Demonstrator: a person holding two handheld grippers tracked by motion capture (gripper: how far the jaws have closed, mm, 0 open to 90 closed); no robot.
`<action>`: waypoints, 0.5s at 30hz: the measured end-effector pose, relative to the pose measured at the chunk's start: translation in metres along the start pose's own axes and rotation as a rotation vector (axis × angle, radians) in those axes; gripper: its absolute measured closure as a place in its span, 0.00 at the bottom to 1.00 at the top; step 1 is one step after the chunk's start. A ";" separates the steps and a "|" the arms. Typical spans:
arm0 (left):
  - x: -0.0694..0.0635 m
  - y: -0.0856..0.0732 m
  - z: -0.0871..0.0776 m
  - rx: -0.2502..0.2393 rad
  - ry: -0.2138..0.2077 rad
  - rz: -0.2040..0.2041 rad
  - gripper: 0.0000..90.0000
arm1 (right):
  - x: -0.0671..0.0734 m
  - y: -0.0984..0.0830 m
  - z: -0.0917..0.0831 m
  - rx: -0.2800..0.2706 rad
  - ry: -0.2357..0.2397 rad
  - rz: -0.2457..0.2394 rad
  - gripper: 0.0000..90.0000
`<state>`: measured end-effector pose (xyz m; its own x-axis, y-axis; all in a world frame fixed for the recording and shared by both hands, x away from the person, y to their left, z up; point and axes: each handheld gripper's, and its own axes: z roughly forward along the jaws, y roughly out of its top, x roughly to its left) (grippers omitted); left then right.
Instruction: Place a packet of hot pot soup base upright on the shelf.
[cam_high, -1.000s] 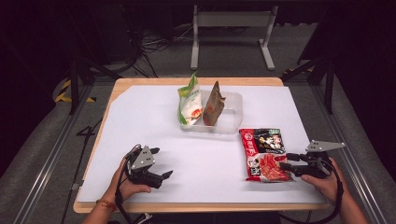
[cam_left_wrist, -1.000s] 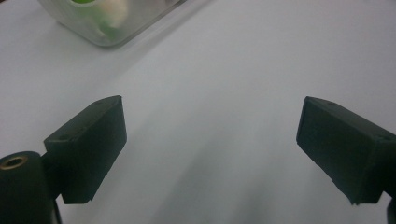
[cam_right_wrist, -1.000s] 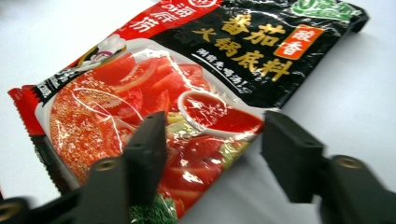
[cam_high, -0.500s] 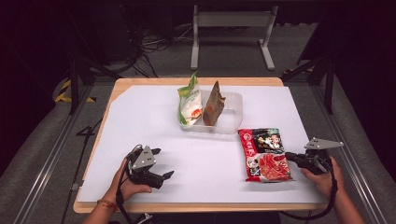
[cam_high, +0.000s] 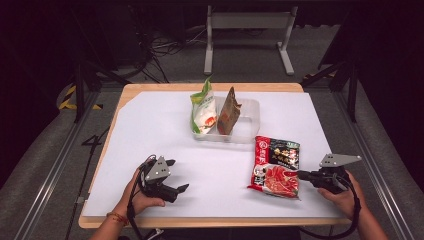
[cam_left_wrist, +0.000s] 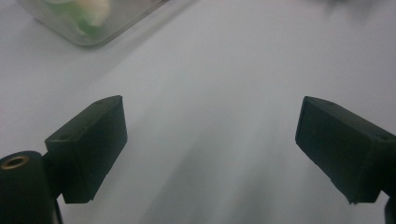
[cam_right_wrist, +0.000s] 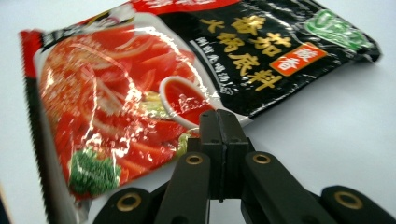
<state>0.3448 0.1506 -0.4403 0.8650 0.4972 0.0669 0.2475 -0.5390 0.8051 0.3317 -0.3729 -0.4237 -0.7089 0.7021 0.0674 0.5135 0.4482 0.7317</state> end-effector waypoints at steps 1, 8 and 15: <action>0.000 0.000 0.000 -0.003 0.001 -0.001 0.11 | 0.002 0.001 0.001 0.001 0.005 -0.009 1.00; 0.000 -0.001 -0.001 -0.003 0.002 -0.006 0.11 | 0.014 0.004 0.009 0.008 0.057 -0.036 1.00; 0.001 -0.001 -0.003 -0.006 0.005 -0.004 0.11 | 0.001 0.012 -0.002 -0.061 0.001 0.008 0.95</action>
<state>0.3440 0.1534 -0.4395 0.8620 0.5025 0.0664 0.2484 -0.5329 0.8089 0.3360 -0.3680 -0.4137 -0.7054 0.7050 0.0736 0.4885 0.4084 0.7711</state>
